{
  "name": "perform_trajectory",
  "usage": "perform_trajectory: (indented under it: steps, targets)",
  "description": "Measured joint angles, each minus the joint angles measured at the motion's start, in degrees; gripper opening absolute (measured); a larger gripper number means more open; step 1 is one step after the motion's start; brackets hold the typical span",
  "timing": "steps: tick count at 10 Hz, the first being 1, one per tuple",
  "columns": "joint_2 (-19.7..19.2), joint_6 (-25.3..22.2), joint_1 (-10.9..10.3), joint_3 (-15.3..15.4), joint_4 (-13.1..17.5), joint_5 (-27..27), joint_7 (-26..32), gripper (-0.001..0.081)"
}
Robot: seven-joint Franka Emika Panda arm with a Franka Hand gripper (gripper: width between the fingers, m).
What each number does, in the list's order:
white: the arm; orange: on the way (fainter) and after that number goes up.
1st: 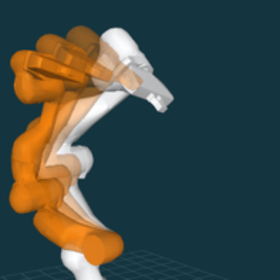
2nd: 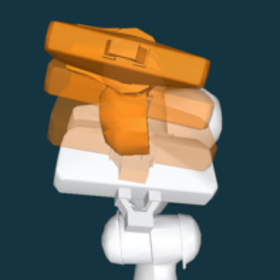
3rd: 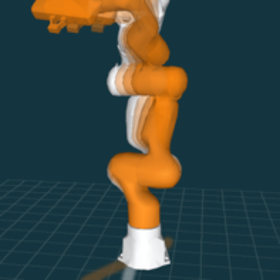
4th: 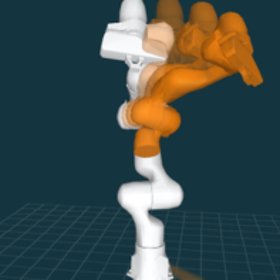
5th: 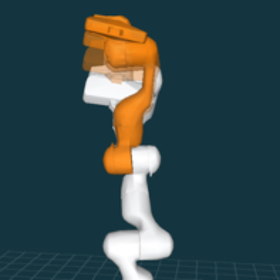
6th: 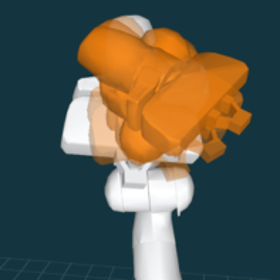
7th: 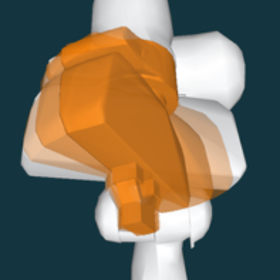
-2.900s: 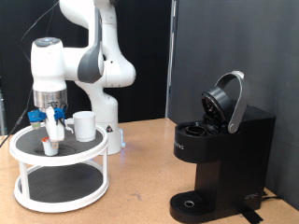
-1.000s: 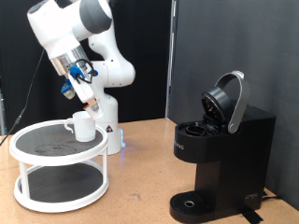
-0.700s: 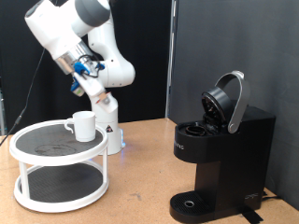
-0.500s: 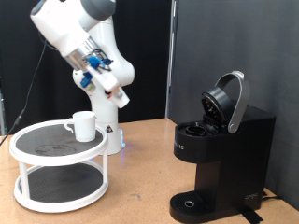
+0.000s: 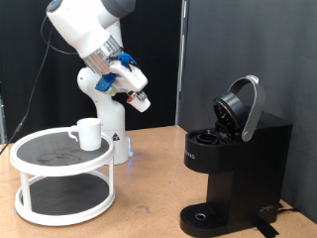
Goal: Make a cup of coffee with the keurig machine
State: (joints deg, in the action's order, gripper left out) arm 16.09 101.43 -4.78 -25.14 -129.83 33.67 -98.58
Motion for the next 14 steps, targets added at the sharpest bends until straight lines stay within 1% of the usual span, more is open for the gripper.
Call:
perform_trajectory:
  steps: [2,3,6,10,12,14]
  targets:
    - [-1.2,-2.6,-1.3,0.6,2.0,3.4,0.4,0.0385]
    - [-2.0,-2.6,-2.1,1.4,3.1,4.7,0.3,0.0385]
    - [-3.5,0.1,-3.6,4.5,5.8,7.9,-1.9,0.0385]
    - [-5.9,0.5,-4.7,8.3,10.3,8.4,-6.6,0.0385]
    - [-6.9,1.1,-4.7,9.5,11.4,8.1,-7.8,0.0385]
    - [-7.4,1.1,-4.7,9.6,11.8,8.0,-7.7,0.0385]
